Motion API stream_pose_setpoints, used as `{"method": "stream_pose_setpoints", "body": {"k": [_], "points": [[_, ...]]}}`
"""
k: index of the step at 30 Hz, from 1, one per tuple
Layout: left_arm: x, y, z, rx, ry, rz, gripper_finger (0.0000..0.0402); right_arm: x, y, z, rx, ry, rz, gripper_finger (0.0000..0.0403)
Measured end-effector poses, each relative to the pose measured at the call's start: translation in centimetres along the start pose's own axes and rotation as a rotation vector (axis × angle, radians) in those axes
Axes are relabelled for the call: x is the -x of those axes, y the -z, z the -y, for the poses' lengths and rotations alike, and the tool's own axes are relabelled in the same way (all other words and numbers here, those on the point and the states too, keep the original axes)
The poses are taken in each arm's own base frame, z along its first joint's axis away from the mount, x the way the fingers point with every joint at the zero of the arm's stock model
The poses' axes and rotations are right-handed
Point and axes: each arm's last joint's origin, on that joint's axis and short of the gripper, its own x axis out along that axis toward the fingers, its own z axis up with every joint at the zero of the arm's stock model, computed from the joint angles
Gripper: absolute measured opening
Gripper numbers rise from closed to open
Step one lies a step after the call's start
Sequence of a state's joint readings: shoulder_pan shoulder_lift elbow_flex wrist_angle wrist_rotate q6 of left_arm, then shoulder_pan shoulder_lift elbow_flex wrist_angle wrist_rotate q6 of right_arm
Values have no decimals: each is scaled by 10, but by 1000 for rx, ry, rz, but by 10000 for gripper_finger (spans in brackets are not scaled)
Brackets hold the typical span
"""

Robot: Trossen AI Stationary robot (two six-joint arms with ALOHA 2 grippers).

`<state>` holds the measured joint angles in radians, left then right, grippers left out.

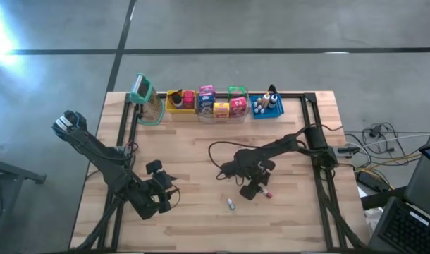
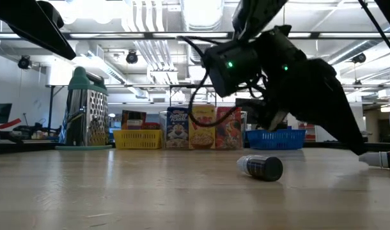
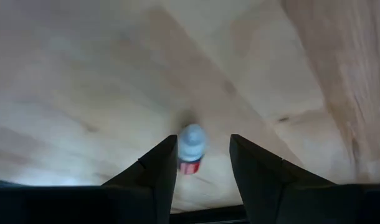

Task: Pick & Place Kitchen Items
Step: Put the purple bottle into the blue bin

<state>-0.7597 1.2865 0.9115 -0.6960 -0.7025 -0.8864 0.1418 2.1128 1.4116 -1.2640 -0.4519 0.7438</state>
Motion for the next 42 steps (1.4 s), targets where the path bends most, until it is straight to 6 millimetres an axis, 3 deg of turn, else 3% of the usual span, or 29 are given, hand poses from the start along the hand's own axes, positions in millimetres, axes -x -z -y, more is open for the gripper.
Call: {"method": "stream_pose_setpoints", "body": {"k": [9, 16, 33, 42], "points": [[0, 0, 0, -1, -2, 2, 195, -21, -4, 10, -19, -39, -38, 144], [0, 0, 0, 0, -2, 3, 195, -24, -4, 11, -54, -55, -63, 156], [0, 0, 0, 0, -1, 2, 195, -25, -3, 11, 41, -70, -78, 52], [0, 0, 0, 0, -2, 2, 195, -14, 3, 11, 145, -18, 35, 59]]}}
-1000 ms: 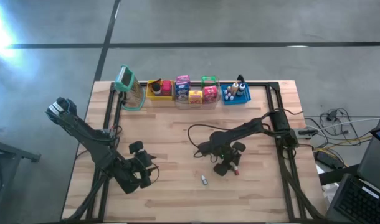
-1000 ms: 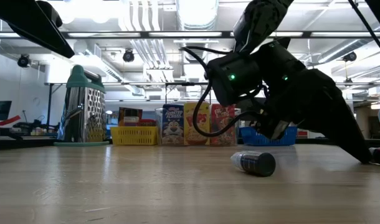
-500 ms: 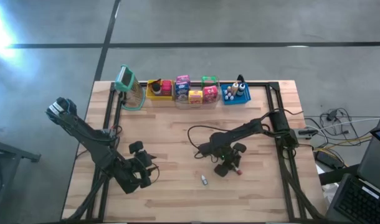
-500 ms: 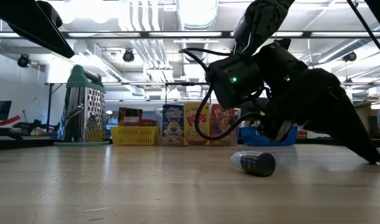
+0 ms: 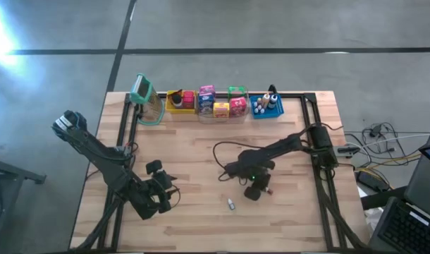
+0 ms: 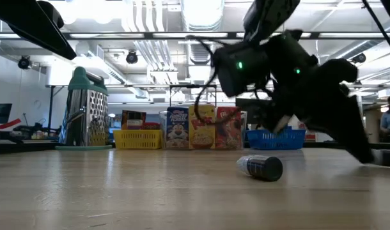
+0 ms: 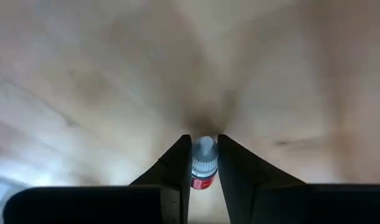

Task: Pick & Place Kitchen Items
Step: Put the purple bottle into the blue bin

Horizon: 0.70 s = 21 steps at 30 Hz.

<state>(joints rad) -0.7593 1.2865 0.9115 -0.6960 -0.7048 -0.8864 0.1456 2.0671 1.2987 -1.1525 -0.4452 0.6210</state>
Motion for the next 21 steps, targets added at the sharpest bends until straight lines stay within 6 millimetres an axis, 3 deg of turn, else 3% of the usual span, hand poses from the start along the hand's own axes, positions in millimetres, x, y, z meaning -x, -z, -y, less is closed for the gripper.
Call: {"method": "stream_pose_setpoints", "body": {"k": [4, 9, 15, 21], "points": [[0, 0, 0, 0, 1, 0, 195, 21, 14, 0, 42, 57, 136, 54], [0, 0, 0, 0, 2, -3, 195, 56, 48, 11, 26, 140, 384, 47], [0, 0, 0, 0, 3, -3, 195, 88, 93, 50, -110, 187, 787, 57], [0, 0, 0, 0, 2, -2, 195, 98, 119, 105, -258, 106, 1168, 54]]}}
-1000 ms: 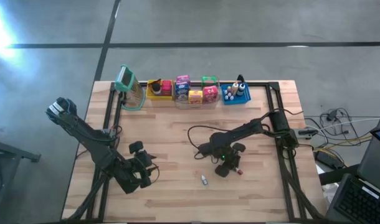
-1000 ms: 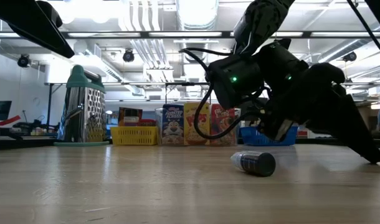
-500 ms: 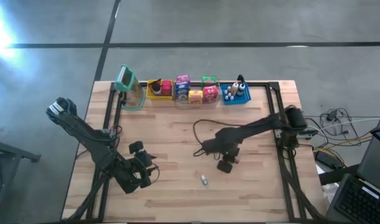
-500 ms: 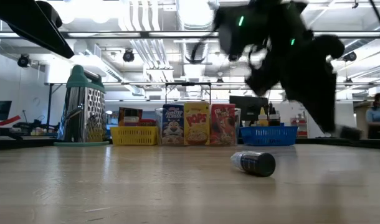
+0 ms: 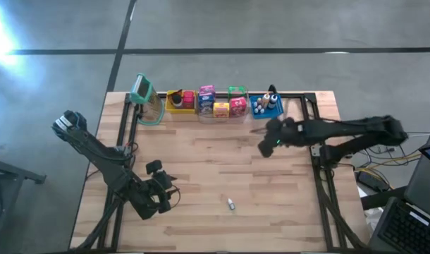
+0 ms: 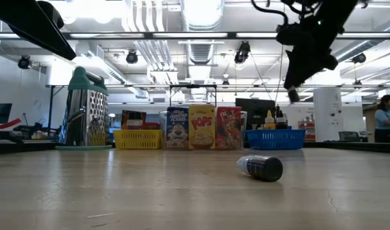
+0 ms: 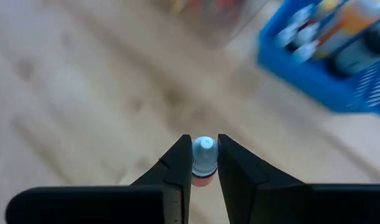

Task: Pick & Place Kitchen Items
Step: Put the purple bottle into the blue bin

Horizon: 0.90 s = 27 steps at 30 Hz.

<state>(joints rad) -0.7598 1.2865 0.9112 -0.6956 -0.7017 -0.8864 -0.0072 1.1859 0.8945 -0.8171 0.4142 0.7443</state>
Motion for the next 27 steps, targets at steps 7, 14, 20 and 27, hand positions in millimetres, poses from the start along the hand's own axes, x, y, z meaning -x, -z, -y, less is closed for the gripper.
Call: {"method": "stream_pose_setpoints", "body": {"k": [7, 14, 20, 27], "points": [[0, 0, 0, 0, 0, 1, 195, -10, -10, 57, -144, 37, 274, 57], [0, 0, 0, 0, -2, 3, 195, -41, -15, 85, -208, 105, 431, 54], [0, 0, 0, 0, -2, 3, 195, -71, -16, 105, -257, 198, 434, 58], [0, 0, 0, 0, -2, 3, 195, -94, -21, 108, -257, 224, 439, 54]]}}
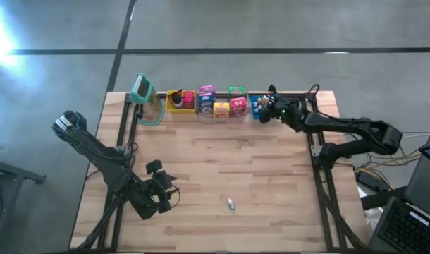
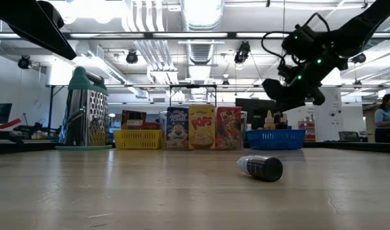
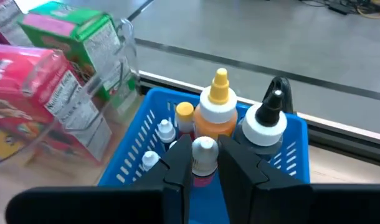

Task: Pick & Place Kitchen Items
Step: Put the purple bottle into the blue bin

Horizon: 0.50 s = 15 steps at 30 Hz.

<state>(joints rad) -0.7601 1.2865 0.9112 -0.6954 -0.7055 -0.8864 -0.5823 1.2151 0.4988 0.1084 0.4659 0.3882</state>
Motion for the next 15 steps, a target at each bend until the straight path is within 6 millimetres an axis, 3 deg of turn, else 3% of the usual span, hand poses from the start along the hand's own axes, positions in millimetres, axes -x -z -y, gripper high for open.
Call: {"method": "stream_pose_setpoints", "body": {"k": [15], "points": [[0, 0, 0, 1, 0, 0, 195, -36, 29, -5, 23, 96, -24, 54]]}}
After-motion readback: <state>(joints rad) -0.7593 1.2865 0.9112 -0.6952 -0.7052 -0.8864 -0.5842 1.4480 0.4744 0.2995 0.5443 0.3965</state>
